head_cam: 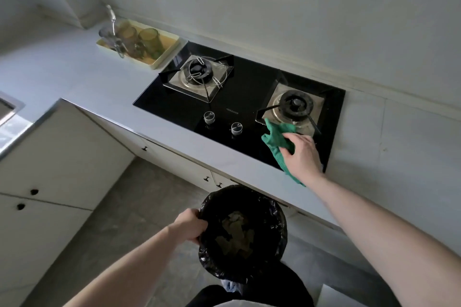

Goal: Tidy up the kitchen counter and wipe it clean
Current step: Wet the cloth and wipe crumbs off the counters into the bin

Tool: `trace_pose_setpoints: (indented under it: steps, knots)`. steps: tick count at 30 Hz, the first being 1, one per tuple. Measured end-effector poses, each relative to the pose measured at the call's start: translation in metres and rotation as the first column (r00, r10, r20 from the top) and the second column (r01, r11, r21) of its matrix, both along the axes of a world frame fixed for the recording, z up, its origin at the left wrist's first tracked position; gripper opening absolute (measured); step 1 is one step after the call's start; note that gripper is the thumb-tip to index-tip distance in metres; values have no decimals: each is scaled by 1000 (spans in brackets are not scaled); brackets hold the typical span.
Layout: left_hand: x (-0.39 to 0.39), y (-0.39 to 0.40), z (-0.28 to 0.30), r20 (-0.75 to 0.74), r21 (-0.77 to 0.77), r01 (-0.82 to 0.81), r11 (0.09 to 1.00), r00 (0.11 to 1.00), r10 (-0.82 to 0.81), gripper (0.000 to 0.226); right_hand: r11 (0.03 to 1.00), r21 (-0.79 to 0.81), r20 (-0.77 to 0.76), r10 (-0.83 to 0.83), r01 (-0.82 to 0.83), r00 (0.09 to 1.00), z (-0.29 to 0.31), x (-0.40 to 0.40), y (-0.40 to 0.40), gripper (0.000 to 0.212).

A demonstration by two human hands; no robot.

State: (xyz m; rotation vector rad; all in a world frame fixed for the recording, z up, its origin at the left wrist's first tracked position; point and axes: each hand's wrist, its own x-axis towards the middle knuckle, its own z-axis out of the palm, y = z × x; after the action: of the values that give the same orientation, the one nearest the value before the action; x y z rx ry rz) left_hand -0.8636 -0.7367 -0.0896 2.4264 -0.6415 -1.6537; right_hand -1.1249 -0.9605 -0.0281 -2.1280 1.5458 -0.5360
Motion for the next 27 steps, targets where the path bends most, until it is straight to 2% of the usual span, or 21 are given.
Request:
trace_pose_setpoints:
  steps: [5,7,13,21,27]
  knots:
    - [33,18,-6,15,14,-120,993,993,120,32,995,9,7,103,-103,995,29,70,-36,32]
    - [46,20,-9,32,15,-165,986,986,165,33,989,-15,-44,145,-145,989,34,93,-60,31]
    - [70,32,-3,145,-5,-287,958,947,285,18,974,-8,-241,218,-226,946,30,143,-135,34]
    - [98,45,-18,155,-58,-484,873,860,487,16,945,156,-511,326,-287,795,4,205,-169,39]
    - [114,41,-17,152,-55,-496,867,854,498,14,922,249,-659,386,-298,645,-12,230,-161,35]
